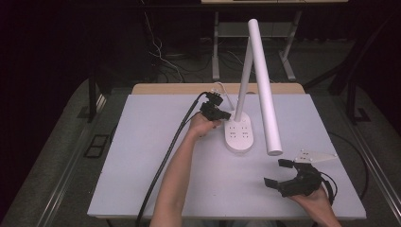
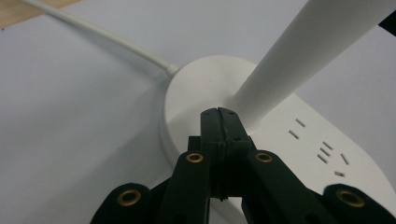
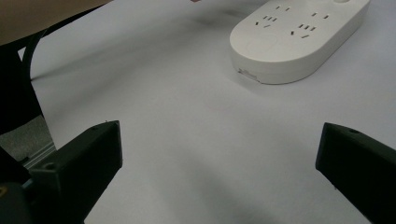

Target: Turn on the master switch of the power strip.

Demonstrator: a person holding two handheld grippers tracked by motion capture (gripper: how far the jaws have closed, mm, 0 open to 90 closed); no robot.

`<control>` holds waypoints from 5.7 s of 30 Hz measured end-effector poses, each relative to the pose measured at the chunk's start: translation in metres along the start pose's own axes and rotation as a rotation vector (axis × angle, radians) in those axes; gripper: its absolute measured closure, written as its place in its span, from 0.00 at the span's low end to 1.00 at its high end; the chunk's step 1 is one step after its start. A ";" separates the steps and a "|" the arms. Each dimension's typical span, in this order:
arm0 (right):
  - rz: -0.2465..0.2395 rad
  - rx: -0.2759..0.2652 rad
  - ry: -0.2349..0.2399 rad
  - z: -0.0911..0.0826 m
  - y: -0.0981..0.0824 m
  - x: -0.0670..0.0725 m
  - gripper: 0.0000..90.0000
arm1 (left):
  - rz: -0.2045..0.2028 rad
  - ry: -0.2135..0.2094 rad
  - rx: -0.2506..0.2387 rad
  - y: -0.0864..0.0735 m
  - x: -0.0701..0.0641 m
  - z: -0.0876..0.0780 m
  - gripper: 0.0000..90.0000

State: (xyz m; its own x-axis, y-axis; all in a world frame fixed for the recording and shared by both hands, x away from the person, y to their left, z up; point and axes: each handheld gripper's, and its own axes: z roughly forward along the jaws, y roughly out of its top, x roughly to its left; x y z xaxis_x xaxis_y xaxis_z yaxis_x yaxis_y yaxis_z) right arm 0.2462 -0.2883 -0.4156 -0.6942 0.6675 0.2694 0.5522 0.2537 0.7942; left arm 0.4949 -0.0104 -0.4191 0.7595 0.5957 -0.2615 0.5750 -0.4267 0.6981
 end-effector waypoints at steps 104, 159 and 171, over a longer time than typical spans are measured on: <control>0.004 -0.008 0.006 -0.002 -0.001 0.001 0.00 | -0.024 0.022 0.035 0.003 -0.011 0.009 1.00; 0.003 -0.011 0.006 -0.001 -0.001 0.001 0.00 | -0.029 -0.019 -0.181 -0.070 -0.019 -0.160 0.00; -0.002 -0.012 0.003 0.000 -0.001 0.002 0.00 | -0.011 0.004 -0.209 -0.108 -0.036 -0.174 0.00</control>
State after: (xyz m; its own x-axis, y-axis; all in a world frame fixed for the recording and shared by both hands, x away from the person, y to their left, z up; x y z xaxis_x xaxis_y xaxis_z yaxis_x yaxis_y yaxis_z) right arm 0.2441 -0.2876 -0.4155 -0.6966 0.6650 0.2694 0.5454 0.2468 0.8010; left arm 0.3525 0.1328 -0.3692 0.7520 0.6026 -0.2670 0.5072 -0.2703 0.8183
